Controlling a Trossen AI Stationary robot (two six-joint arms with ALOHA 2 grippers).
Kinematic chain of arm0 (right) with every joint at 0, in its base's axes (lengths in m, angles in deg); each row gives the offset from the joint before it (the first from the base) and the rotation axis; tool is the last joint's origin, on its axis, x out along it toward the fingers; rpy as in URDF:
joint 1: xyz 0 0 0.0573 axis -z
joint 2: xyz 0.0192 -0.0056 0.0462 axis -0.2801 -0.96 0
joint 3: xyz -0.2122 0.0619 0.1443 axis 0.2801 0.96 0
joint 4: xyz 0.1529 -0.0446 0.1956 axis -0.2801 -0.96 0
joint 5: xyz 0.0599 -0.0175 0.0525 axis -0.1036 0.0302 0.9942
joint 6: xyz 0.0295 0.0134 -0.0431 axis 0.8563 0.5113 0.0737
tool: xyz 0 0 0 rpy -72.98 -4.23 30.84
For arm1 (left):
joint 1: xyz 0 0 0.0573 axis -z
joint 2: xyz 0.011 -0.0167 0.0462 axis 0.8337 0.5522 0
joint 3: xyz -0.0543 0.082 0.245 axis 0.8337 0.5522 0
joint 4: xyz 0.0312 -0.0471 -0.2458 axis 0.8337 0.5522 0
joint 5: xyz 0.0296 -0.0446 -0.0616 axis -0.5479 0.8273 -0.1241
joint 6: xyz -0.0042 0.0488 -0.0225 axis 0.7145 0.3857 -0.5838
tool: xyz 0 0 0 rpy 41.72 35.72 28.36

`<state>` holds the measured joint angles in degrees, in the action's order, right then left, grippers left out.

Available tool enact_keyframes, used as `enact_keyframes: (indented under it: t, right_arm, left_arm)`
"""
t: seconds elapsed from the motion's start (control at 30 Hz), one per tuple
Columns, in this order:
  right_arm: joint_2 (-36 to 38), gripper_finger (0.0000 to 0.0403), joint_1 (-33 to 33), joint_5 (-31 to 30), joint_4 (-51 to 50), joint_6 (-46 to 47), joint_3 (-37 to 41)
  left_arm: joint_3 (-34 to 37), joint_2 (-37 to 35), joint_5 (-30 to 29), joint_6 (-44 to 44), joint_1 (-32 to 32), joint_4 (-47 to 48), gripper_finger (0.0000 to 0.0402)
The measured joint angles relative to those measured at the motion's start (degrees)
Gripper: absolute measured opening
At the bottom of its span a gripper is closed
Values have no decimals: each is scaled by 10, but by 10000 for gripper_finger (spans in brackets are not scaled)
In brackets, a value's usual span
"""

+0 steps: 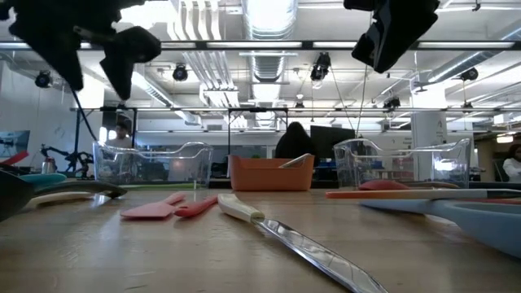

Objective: Pick & Place Kitchen Items
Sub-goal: Put the blue spatula into the left transparent bin

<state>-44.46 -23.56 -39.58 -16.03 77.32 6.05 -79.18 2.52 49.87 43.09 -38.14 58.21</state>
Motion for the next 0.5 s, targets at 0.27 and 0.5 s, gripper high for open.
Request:
enact_keyframes:
  t: [0.27,0.5]
  right_arm:
    - [25,8,4,-17,17,0,25]
    - [34,8,5,-30,22,1,29]
  left_arm:
    - [0,80,0,-10,43,8,268]
    - [-28,121,23,-138,81,24,268]
